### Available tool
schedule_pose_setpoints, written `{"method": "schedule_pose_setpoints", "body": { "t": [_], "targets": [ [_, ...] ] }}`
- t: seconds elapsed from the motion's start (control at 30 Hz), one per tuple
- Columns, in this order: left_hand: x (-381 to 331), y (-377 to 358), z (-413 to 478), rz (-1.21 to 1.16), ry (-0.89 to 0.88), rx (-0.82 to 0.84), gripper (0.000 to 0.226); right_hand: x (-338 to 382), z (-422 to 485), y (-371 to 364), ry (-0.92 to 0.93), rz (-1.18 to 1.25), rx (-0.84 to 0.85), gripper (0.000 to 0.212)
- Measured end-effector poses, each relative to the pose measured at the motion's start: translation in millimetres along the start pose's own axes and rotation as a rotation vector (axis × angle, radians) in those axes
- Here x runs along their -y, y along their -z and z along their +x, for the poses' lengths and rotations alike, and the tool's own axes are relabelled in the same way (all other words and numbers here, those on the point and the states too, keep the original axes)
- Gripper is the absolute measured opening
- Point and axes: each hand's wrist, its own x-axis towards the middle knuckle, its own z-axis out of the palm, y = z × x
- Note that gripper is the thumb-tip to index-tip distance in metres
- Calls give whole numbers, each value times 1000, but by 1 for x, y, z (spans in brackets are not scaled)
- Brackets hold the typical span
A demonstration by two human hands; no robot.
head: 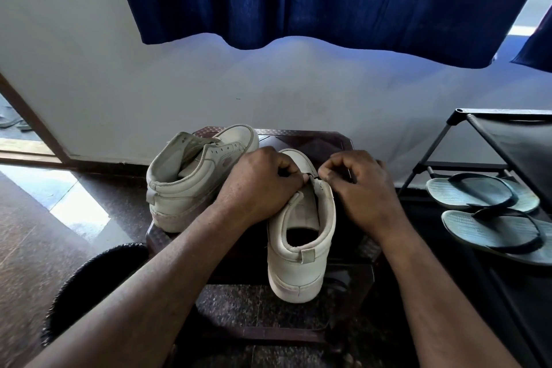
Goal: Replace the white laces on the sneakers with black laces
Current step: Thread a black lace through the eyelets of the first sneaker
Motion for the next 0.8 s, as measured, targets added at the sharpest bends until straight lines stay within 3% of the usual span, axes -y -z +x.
{"method": "schedule_pose_setpoints", "body": {
  "t": [0.07, 0.2, 0.33, 0.4, 0.5, 0.6, 0.73, 0.8],
  "targets": [
    [1, -1, 0, 9, -11, -10, 22, 3, 0, -5, 8, 80, 17, 20],
    [3, -1, 1, 9, -34, -10, 20, 3, 0, -7, -12, 99, 46, 18],
    [3, -2, 2, 14, -48, -1, 19, -3, 5, 11, -172, -307, -6, 21],
    [4, -2, 2, 15, -52, -1, 19, -3, 4, 15, -250, -375, 13, 15],
    [6, -2, 3, 16, -53, -10, 18, -2, 1, 7, -121, -214, 22, 5],
    [6, -4, 4, 24, -65, -22, 17, 6, -1, -3, -15, 31, 37, 10],
    [7, -4, 3, 17, -71, -32, 17, 6, 0, -8, -25, 44, 92, 14],
    [7, -4, 3, 18, -72, -29, 18, 0, 3, -6, -35, -75, 94, 23]
  ]
}}
